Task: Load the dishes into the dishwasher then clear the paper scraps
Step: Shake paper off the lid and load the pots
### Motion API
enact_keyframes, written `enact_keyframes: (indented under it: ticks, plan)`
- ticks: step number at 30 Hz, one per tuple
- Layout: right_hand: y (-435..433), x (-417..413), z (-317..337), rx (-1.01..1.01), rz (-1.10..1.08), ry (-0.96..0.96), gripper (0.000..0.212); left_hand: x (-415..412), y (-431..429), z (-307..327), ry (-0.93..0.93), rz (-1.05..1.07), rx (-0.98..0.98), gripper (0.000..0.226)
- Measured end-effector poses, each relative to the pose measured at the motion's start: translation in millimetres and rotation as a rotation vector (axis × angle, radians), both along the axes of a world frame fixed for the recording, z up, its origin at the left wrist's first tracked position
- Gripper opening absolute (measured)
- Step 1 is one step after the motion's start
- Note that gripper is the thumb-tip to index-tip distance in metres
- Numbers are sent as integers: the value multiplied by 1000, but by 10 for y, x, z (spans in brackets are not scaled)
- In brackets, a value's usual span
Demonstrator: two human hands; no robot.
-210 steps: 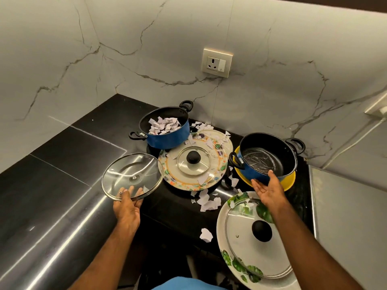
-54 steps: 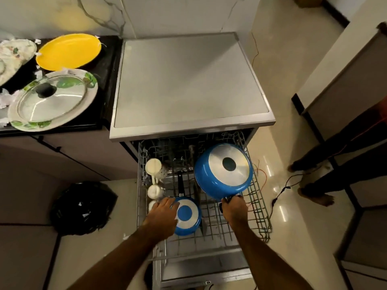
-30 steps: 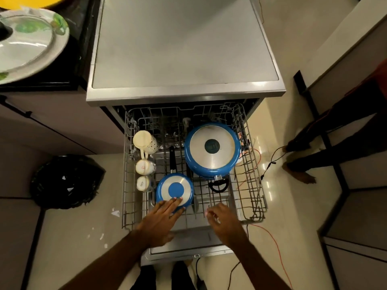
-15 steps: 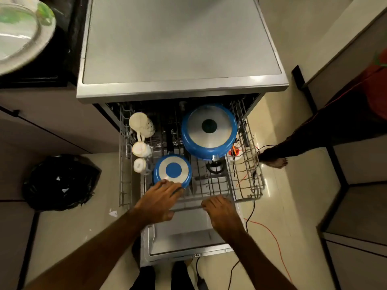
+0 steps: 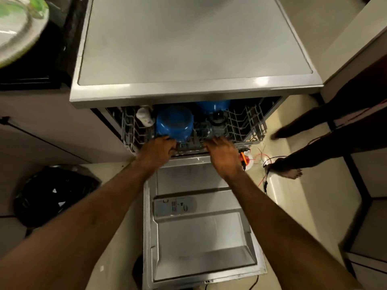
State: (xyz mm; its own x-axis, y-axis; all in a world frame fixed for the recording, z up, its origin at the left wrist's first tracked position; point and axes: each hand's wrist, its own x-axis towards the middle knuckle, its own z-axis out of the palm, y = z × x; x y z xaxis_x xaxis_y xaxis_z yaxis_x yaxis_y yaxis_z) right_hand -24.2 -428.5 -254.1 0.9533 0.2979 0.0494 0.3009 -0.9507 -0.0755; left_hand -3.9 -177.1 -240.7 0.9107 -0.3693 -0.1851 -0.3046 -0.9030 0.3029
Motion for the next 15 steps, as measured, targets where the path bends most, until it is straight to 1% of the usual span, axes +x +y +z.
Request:
enact_keyframes:
  ticks: [4, 5, 7, 9, 10, 11, 12, 15]
  plan:
    - [147, 363, 24, 74, -36, -111, 20, 316, 72, -79, -128, 93, -86, 10]
    - [176, 431, 44, 72, -37, -123, 20, 369, 72, -104, -154, 109, -124, 12]
    - [220, 521, 96, 59, -46, -126, 27, 424, 51, -136, -217, 154, -219, 13]
    - [231, 605, 136, 65, -53, -131, 32, 400, 7, -188, -329, 198, -282, 12]
    - [241, 657, 146, 66, -58, -134, 30, 369, -17, -248, -350, 200, -310, 18]
    - [245, 702, 149, 56, -65, -131, 27, 313, -62, -323, -331, 183, -344, 23]
    - [248, 752, 144, 41, -73, -122, 25, 267, -109, -436, -273, 150, -357, 28]
    - [296, 855, 143, -21, -118, -107, 21, 199, -238, -919, -87, 34, -221, 41]
